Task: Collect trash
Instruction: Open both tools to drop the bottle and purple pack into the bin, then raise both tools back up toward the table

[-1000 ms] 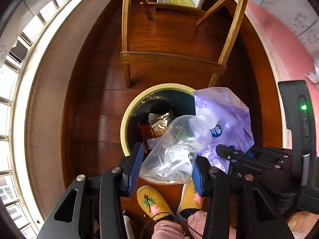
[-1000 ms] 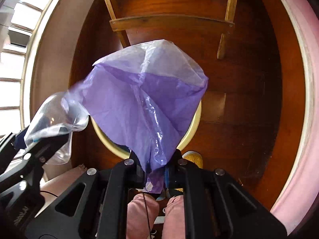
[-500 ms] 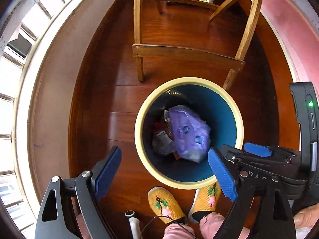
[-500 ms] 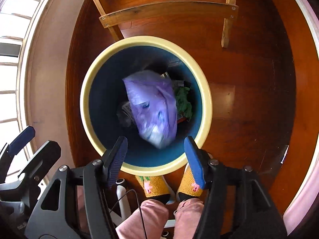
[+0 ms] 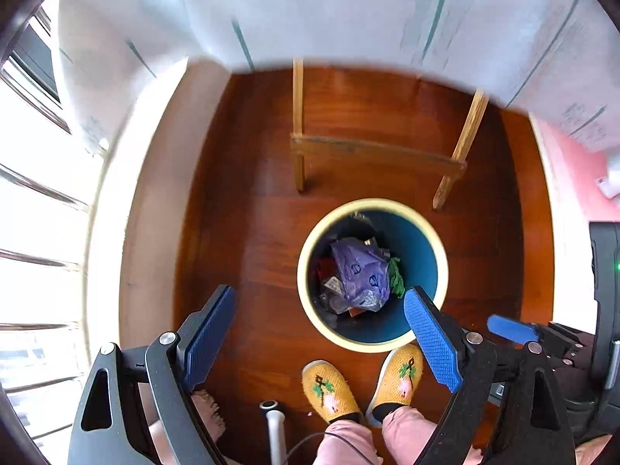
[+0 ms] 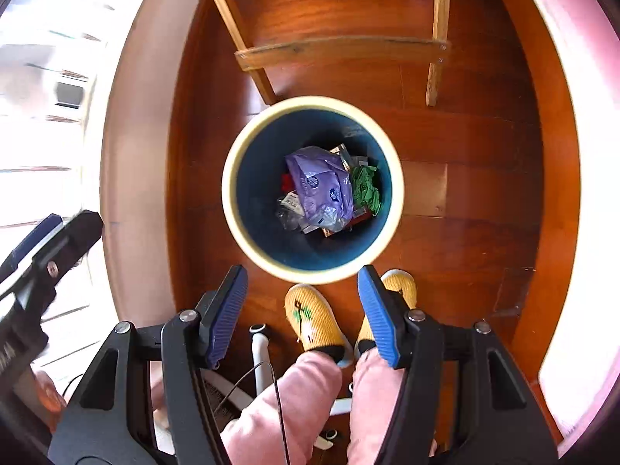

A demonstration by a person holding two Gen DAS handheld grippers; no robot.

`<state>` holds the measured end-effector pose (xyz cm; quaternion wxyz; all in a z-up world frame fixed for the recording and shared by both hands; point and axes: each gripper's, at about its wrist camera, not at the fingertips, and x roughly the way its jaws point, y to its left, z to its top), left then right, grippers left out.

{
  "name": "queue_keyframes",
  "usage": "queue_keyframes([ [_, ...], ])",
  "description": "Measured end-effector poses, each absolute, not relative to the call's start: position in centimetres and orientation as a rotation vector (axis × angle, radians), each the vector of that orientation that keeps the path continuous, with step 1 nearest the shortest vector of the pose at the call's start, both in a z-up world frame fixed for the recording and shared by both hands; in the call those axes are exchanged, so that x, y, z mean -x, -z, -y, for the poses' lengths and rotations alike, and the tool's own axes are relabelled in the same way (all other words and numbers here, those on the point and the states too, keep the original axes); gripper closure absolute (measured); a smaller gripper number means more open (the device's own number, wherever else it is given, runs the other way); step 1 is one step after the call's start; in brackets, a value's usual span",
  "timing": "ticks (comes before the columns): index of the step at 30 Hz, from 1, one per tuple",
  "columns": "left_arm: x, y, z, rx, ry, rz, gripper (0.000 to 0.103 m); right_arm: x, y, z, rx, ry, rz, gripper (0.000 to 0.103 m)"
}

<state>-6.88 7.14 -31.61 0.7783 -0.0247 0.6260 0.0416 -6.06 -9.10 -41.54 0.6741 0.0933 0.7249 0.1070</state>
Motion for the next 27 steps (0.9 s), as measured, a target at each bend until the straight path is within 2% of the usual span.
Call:
queue_keyframes([
  [16,8.8,2.7,-5.7,-0.099,-0.097,-1.089,0.014,5.3,14.9,14.4,-0.181,-0.321,-1.378,0.047],
  [20,9.3,-2.7,-4.9,-0.126,-0.11,-1.008,0.014,4.7,9.4,15.5,-0.191,-0.357,-1.288,0.047],
  [27,9.6,-8.6,-3.0,-0.109,-0.104,-0.933,0.014,3.3,1.7,15.7,-0.186,-0.43,-1.15,0.047],
])
